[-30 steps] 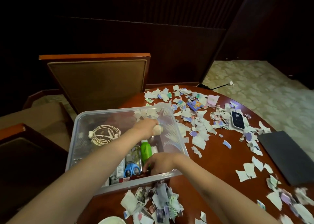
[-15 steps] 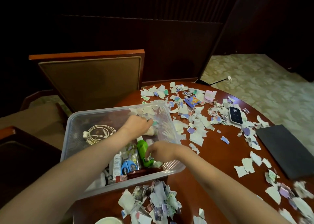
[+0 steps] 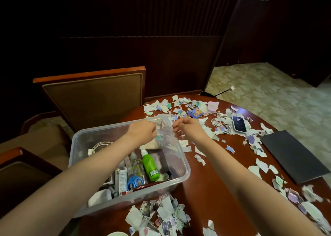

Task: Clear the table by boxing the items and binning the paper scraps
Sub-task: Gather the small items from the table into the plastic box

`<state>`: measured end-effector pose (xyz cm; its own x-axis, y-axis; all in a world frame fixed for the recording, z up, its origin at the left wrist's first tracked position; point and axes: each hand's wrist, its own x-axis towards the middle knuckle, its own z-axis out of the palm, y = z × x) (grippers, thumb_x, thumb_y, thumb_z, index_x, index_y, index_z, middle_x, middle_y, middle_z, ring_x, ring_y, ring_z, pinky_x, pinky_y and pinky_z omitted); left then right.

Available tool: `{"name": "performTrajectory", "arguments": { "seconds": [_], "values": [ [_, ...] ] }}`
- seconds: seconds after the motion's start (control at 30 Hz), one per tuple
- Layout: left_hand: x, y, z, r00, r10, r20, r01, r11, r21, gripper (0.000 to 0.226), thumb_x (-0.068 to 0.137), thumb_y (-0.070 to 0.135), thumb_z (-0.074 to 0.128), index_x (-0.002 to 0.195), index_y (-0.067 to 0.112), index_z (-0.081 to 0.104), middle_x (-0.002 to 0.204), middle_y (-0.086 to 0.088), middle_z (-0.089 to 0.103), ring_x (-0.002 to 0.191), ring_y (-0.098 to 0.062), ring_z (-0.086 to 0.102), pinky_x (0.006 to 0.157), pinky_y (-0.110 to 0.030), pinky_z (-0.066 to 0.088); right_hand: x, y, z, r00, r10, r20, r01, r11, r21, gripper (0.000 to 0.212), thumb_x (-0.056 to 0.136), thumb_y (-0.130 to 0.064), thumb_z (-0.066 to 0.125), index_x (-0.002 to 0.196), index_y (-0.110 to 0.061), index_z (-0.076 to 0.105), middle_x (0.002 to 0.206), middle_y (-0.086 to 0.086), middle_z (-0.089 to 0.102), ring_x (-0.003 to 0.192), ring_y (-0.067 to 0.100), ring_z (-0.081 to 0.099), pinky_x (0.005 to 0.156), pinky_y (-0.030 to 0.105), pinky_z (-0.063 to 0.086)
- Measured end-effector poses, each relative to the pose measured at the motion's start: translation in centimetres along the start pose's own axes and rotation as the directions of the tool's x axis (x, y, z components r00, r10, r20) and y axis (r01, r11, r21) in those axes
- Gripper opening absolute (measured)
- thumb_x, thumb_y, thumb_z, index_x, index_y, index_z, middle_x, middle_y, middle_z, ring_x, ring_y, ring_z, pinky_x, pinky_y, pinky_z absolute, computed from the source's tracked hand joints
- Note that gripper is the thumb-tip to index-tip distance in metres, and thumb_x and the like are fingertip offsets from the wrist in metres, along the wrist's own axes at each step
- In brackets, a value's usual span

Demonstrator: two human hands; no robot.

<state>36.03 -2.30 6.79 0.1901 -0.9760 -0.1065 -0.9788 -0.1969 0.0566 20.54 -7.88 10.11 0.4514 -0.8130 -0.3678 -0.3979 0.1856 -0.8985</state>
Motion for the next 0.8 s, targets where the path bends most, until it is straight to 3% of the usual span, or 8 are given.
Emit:
{"name": "performTrajectory", "arguments": {
  "seconds": [0.23, 0.4, 0.57, 0.73, 0.8],
  "values": [
    [0.8, 2.5, -1.8, 1.0, -0.03, -0.007, 0.028, 0.976, -0.217, 0.028, 0.095, 0.031, 0.04, 0.103, 0.02, 0.064, 0.099, -0.001, 0.068, 0.082, -0.018, 0.057, 0.061, -0.026, 0.041, -1.1, 1.5, -3.7, 0.99, 0.054, -0.134, -0.06, 0.997, -0.041, 0.033, 0.094, 0.003, 0.038, 0.072, -0.011, 0.058, 0.069, 0.004, 0.058, 0.055, 0.014, 0.054, 0.054, 0.022, 0.044],
    [1.5, 5.1, -3.1, 1.0, -0.012, -0.007, 0.009, 0.942, -0.334, 0.024, 0.093, 0.03, 0.044, 0.101, 0.02, 0.064, 0.098, 0.0, 0.068, 0.078, -0.016, 0.058, 0.07, -0.029, 0.049, -2.0, 2.4, -6.5, 0.977, 0.088, -0.193, -0.099, 0.994, -0.046, 0.033, 0.095, 0.0, 0.037, 0.072, -0.013, 0.056, 0.07, 0.003, 0.058, 0.055, 0.014, 0.054, 0.052, 0.021, 0.042],
    [2.1, 7.9, -3.9, 1.0, 0.017, -0.013, -0.021, 0.932, -0.362, 0.021, 0.092, 0.027, 0.044, 0.093, 0.019, 0.063, 0.084, 0.001, 0.065, 0.075, -0.018, 0.06, 0.075, -0.031, 0.051, -2.5, 4.0, -9.0, 0.957, 0.134, -0.258, -0.151, 0.987, -0.046, 0.033, 0.095, 0.0, 0.037, 0.072, -0.013, 0.057, 0.068, 0.004, 0.059, 0.053, 0.014, 0.053, 0.049, 0.02, 0.041],
    [3.2, 10.1, -3.4, 0.998, 0.063, 0.017, -0.052, 0.925, -0.375, 0.018, 0.091, 0.027, 0.047, 0.093, 0.02, 0.063, 0.1, 0.0, 0.066, 0.083, -0.017, 0.059, 0.066, -0.027, 0.044, -2.7, 5.8, -11.2, 0.942, 0.158, -0.295, -0.19, 0.978, -0.085, 0.031, 0.095, -0.001, 0.039, 0.074, -0.012, 0.059, 0.075, 0.007, 0.061, 0.052, 0.012, 0.051, 0.043, 0.018, 0.039],
    [3.8, 11.1, -3.1, 0.995, 0.09, 0.038, -0.07, 0.925, -0.374, 0.022, 0.092, 0.028, 0.045, 0.099, 0.019, 0.064, 0.094, 0.002, 0.065, 0.079, -0.015, 0.059, 0.067, -0.024, 0.041, -2.6, 6.4, -12.0, 0.94, 0.151, -0.307, -0.191, 0.976, -0.104, 0.03, 0.095, -0.002, 0.041, 0.073, -0.012, 0.059, 0.072, 0.005, 0.06, 0.053, 0.011, 0.05, 0.045, 0.019, 0.039]
  ]
}}
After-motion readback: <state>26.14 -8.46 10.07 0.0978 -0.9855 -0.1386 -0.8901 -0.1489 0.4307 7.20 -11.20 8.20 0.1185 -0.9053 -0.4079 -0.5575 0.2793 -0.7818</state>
